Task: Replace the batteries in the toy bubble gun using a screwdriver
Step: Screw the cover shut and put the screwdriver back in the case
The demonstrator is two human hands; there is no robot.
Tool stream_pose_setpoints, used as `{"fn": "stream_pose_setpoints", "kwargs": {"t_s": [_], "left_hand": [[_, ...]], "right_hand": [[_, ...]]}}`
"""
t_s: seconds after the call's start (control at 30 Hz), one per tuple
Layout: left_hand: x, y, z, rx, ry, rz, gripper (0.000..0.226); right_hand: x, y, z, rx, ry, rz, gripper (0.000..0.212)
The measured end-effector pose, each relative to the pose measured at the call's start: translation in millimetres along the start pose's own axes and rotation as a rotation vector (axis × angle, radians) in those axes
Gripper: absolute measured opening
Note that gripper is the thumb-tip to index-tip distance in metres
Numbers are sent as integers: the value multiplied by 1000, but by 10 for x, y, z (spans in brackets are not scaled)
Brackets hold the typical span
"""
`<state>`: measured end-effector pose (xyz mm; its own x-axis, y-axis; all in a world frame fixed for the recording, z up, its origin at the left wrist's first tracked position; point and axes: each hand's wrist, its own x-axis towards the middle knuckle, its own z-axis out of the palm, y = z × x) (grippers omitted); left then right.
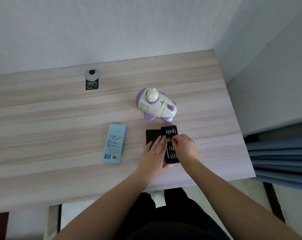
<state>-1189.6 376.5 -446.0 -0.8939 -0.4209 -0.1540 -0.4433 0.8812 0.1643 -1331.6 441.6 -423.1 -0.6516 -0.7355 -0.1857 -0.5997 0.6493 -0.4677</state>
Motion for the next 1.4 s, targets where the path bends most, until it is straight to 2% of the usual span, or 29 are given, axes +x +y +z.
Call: {"fn": "stream_pose_setpoints", "kwargs": {"t_s": [0.1,0.33,0.53,0.63,1.03,1.17,1.3,1.4], "left_hand": [[-6,4,4,-5,8,-6,90],[-7,-8,22,-23,36,-2,87],[-3,-22,40,-35,23,-5,82],[6,-21,29,-52,9,-9,80],[-2,-11,9,-94,6,-14,82],[8,-81,4,-121,-19,31,87],[9,-202,-32,-135,-51,120,97],[-33,-225,-96,-159,68,47,81]], "right_hand": [[-9,-9,38,-57,28,-56,11],[-113,17,57,-186,25,-236,26],[-233,76,61,-360,-12,-315,61],[-245,84,63,-399,-39,-332,65],[-248,80,55,-461,-38,-372,64],[-293,79,28,-463,-48,-360,62],[-262,108,-13,-250,-85,-262,46],[-120,159,-98,-63,14,-134,28]]}}
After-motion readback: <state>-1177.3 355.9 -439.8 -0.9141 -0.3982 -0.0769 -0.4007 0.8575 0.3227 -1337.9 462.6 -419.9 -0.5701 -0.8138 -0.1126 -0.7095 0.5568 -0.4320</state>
